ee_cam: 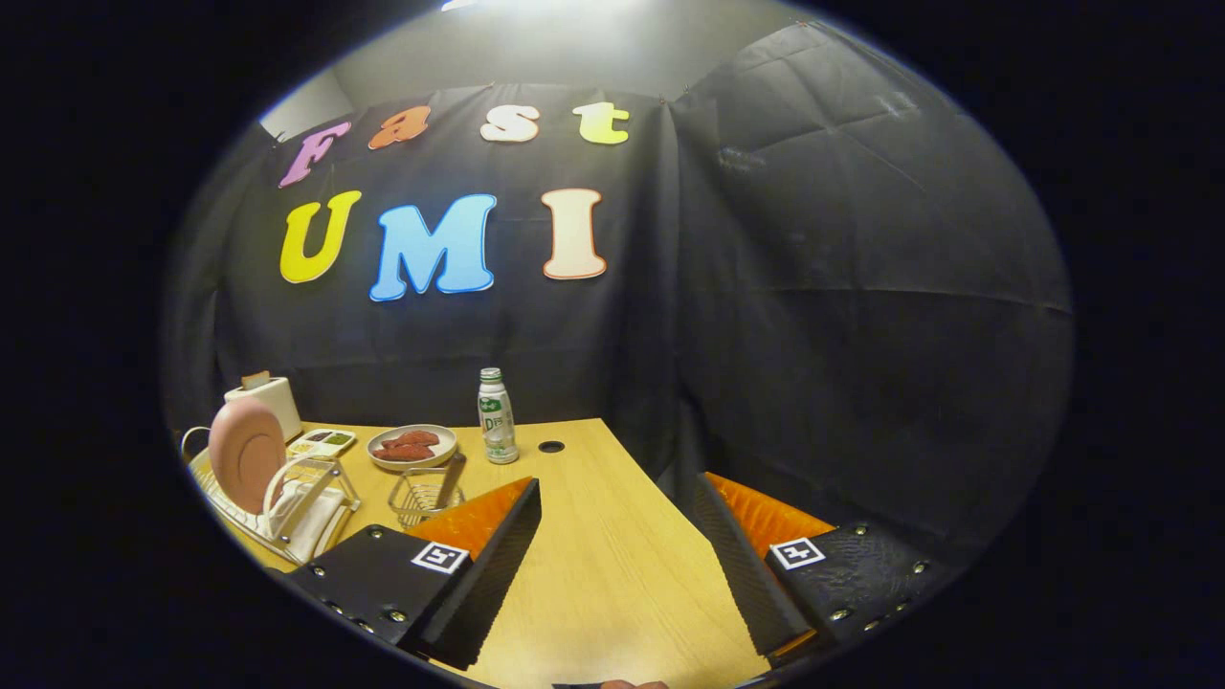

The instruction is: Take the plate from the dish rack, then take the spoon from the basket and place it into the plate.

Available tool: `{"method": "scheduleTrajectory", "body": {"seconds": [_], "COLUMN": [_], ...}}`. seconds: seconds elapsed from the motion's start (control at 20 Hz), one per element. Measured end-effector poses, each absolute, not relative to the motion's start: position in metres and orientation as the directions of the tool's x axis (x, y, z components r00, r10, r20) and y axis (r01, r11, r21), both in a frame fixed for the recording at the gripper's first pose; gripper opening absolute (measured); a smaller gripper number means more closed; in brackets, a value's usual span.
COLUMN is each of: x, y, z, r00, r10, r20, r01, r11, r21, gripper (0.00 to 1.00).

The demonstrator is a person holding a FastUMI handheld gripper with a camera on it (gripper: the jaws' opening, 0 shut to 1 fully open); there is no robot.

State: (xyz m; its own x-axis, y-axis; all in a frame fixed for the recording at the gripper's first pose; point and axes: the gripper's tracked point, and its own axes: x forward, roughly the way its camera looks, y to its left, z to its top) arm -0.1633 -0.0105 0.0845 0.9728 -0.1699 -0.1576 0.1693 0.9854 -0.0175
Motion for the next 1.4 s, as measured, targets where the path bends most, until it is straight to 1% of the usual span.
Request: {"method": "scheduleTrajectory", "body": {"seconds": [0.15,0.3,0.55,0.65,1.1,1.3,1.4], "x": [-0.186,-0.198,-0.192,-0.185,-0.137,-0.112,-0.1], "y": [0.021,0.058,0.126,0.156,0.279,0.326,0.343], "z": [0.108,0.13,0.161,0.167,0.158,0.142,0.128], "r00": [0.977,0.983,0.99,0.985,0.92,0.854,0.814], "r10": [-0.142,-0.087,0.033,0.089,0.276,0.358,0.379], "r20": [-0.156,-0.163,-0.138,-0.145,-0.279,-0.378,-0.441], "r01": [0.14,0.091,-0.032,-0.086,-0.269,-0.337,-0.352], "r11": [0.99,0.996,0.999,0.996,0.961,0.933,0.925], "r21": [-0.02,0.018,0.015,0.025,0.062,0.125,0.145], "gripper": [0.99,0.99,0.99,0.99,0.99,0.99,0.99]}}
